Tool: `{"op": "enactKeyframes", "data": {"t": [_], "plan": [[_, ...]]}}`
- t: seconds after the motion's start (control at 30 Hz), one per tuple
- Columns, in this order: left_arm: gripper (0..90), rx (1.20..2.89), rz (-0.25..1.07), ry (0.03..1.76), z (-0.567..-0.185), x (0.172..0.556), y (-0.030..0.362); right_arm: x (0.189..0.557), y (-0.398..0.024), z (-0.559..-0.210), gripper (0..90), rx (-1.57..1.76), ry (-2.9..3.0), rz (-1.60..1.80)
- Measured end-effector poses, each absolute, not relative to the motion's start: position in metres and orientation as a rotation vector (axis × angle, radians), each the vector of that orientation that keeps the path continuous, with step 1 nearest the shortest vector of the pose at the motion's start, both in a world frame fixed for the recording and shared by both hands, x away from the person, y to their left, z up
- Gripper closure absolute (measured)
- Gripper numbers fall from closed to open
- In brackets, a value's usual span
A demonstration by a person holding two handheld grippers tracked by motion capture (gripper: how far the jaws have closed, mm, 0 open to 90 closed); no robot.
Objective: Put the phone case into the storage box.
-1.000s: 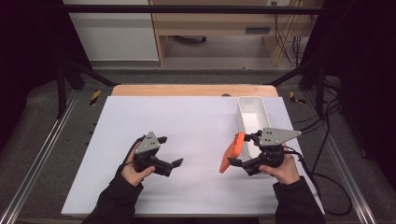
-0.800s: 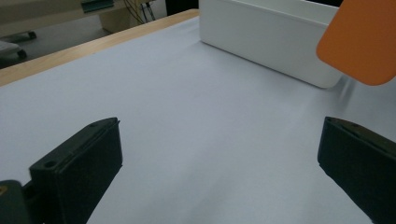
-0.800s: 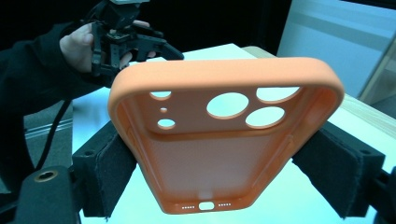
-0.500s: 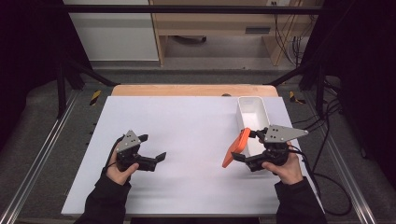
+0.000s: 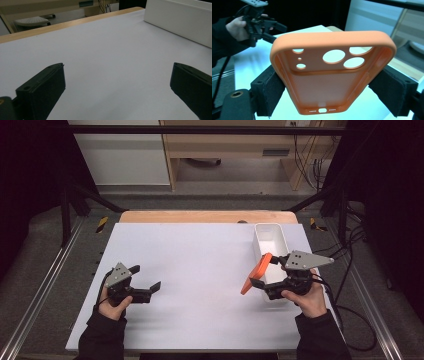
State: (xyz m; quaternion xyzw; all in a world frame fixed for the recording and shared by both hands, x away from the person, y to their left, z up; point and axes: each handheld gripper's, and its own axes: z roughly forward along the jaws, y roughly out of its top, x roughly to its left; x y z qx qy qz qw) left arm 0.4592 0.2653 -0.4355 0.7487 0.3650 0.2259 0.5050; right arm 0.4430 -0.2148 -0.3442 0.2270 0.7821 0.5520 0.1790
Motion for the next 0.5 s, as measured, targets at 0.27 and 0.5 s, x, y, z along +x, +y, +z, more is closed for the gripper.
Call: {"op": "enactKeyframes", "data": {"t": [0.27,0.5], "plan": [[0.0,1.796,0.568,0.898,-0.441,0.456,0.272,0.442,-0.21,-0.331,16.3,0.659,2.18,1.534],[0.0,1.798,0.586,0.91,-0.445,0.453,0.277,0.45,-0.212,-0.321,16.3,0.723,2.14,1.512]]}}
